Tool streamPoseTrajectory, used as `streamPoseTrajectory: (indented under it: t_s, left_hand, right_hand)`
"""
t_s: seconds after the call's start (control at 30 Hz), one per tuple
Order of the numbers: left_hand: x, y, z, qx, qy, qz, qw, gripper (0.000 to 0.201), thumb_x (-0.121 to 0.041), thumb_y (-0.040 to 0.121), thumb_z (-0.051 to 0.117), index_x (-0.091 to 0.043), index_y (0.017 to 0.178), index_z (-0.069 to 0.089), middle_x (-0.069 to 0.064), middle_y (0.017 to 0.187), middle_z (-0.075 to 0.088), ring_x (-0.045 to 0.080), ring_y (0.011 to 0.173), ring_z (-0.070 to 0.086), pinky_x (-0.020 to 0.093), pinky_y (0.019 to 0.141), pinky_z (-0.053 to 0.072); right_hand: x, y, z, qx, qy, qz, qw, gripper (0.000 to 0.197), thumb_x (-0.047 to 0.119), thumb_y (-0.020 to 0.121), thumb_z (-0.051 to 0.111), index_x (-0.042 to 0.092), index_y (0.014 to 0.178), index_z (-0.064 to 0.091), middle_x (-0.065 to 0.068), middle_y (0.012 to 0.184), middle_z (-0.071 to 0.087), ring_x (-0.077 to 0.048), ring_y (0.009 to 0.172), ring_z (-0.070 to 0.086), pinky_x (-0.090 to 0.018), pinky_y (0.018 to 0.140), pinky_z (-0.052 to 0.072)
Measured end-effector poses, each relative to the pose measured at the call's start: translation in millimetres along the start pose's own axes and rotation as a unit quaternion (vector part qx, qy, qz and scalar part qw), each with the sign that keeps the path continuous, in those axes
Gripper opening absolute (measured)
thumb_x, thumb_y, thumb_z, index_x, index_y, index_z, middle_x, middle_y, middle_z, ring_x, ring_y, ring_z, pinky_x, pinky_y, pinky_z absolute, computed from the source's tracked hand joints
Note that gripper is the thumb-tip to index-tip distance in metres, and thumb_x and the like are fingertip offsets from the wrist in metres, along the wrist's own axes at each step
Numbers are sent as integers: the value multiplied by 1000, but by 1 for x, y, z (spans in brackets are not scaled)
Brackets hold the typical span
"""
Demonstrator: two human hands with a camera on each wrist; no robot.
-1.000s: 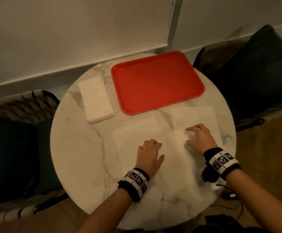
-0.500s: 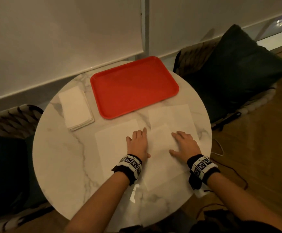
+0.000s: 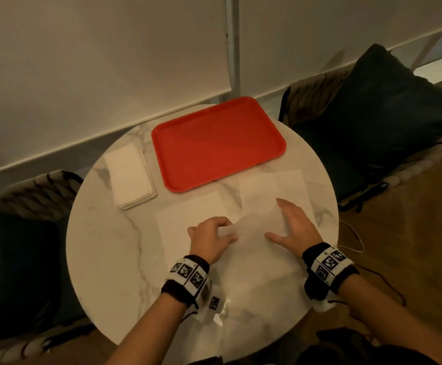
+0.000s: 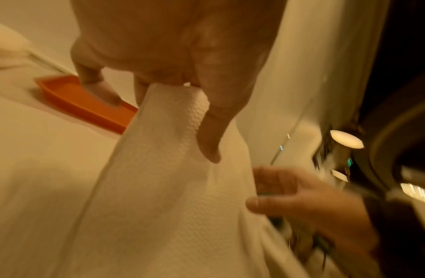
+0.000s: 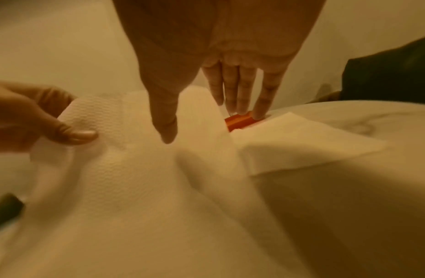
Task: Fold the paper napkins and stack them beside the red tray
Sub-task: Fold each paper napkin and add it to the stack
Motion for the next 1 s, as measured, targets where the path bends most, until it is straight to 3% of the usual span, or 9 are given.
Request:
streamPoseTrajectory:
  t_s: [0.07,0.13,0.2,0.3,0.43,0.57,0.8,0.9,1.0]
  left_hand:
    - [6,-1,-18,25,-121,11,992,15,-34,73,79,-25,79,68,-12,84,69,9,89,60,40,91,41]
    - [13,-2,-39,12,-225,8,974,18,-27,71,83,-20,82,70,-3,88,71,17,91,66,44,89,51]
    - [23,-3,-61,-53,-340,-43,938,30,-23,70,85,-20,96,69,3,102,69,24,100,65,44,88,55]
    - [41,-9,-74,-84,-477,-109,868,50,-16,76,80,-18,120,57,9,111,67,25,100,68,42,84,58]
    - [52,-14,-74,-65,-454,-122,880,34,-13,77,79,-5,108,66,12,105,72,27,99,69,40,81,59]
    - [68,-11,-82,-120,-466,-135,866,15,-9,84,71,0,94,67,14,96,72,34,98,68,36,76,60]
    - [68,-16,-125,-170,-433,-40,884,21,-18,89,67,-16,110,66,0,107,72,15,95,69,32,81,57]
    - [66,-22,-133,-171,-445,-24,879,25,-18,91,65,-15,116,63,0,110,71,16,97,69,36,82,58]
    - [71,-23,-134,-161,-467,-27,869,30,-19,94,60,-14,124,59,2,115,70,18,103,68,40,83,58]
  right_hand:
    - [16,3,-4,2,69,-9,998,80,40,76,78,15,142,40,2,144,41,-14,133,37,-17,106,24]
    - [33,7,-9,0,191,3,982,55,31,74,81,14,123,60,5,126,58,-13,117,55,-18,96,40]
    - [52,15,-11,14,306,30,951,35,25,74,81,18,105,69,3,106,71,-13,96,67,-20,78,52]
    - [82,31,-12,13,367,37,929,27,25,75,80,16,100,71,0,96,73,-14,86,70,-27,74,56]
    - [112,51,-4,11,360,39,932,21,26,76,80,19,92,69,3,91,72,-7,81,67,-20,67,53]
    - [130,68,8,9,316,56,947,28,30,75,80,14,94,70,-5,99,72,-18,87,68,-32,79,55]
    - [192,60,11,-42,242,-46,968,32,25,78,77,14,107,68,6,99,69,-10,88,65,-24,78,51]
    - [218,51,24,-35,241,-100,965,35,20,79,74,20,112,63,9,102,68,-8,92,65,-25,81,52]
    - [240,41,41,-12,266,-133,955,36,17,79,73,25,112,59,16,98,67,5,87,63,-14,74,50]
Point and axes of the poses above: each hand's wrist, its own y-axis towards the middle knuckle, its own z-axis out of the palm, x = y × z, the point moved 3 cm from there along y, towards the middle knuckle
